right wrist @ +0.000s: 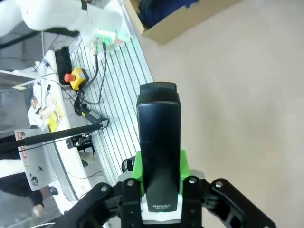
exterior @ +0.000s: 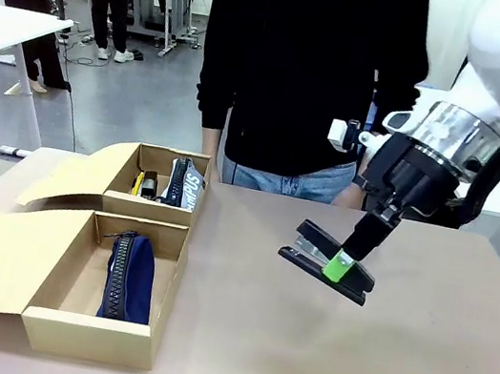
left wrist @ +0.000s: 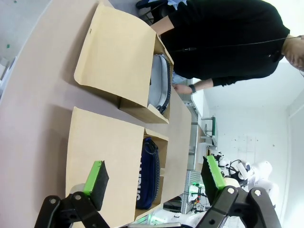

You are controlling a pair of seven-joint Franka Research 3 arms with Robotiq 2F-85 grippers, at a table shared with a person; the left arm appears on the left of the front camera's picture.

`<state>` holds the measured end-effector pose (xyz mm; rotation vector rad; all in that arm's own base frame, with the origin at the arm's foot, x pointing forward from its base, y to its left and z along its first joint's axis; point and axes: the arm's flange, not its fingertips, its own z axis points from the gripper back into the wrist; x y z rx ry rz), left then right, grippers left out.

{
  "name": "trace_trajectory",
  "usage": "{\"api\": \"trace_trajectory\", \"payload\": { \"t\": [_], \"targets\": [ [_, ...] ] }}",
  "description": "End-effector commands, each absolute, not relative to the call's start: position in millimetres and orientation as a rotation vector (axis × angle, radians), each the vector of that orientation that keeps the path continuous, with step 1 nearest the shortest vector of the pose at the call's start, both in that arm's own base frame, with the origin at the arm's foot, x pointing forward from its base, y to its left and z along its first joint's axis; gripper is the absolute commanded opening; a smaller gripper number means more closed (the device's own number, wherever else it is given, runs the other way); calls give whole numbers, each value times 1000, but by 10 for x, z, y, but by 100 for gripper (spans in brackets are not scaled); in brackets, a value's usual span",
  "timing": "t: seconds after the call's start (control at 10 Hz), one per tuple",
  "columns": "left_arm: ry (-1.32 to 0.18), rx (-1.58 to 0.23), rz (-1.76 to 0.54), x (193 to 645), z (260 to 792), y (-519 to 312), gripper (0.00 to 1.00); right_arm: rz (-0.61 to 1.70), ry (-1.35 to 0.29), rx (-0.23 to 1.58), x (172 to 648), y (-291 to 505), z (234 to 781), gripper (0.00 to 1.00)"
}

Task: Place items inside the box.
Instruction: Pick up a Pencil pouch or Stapler and place it inside the Mailer Box closest to the robot.

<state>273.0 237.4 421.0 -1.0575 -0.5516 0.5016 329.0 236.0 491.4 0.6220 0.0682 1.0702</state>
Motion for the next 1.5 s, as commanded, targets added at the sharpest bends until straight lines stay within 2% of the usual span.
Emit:
{"api": "trace_trajectory", "payload": {
  "t": [0.0, 0.1, 0.3, 0.4, 0.5, 0.7, 0.8, 1.1, 1.4],
  "targets": [
    [-576, -1076, 485, 2713, 4196, 2361, 100, 1046, 54, 633, 3324, 2280, 4933, 32],
    [-576, -1076, 485, 2713, 4196, 2361, 100, 946, 33, 704, 3288, 2359, 4947, 32],
    [-576, -1076, 485, 2713, 4196, 2361, 100, 691, -31, 678, 3150, 2949, 5221, 32],
    [-576, -1076, 485, 2713, 4196, 2361, 100, 617, -50, 656, 3073, 3191, 5327, 32],
    [-576, -1076, 485, 2713, 4196, 2361, 100, 396, -11, 560, 3056, 3300, 5314, 32],
    [-576, -1076, 485, 2713, 4196, 2361, 100, 149, 54, 422, 2976, 2896, 5119, 32],
    [-576, -1076, 485, 2713, 4196, 2361, 100, 131, 56, 409, 2801, 2592, 5053, 32],
    [-576, -1076, 485, 2713, 4196, 2361, 100, -17, 1, 464, 2145, 1771, 4864, 32],
    [-576, -1076, 485, 2713, 4196, 2361, 100, -269, -2, 510, 1702, 1413, 4522, 32]
  ]
}}
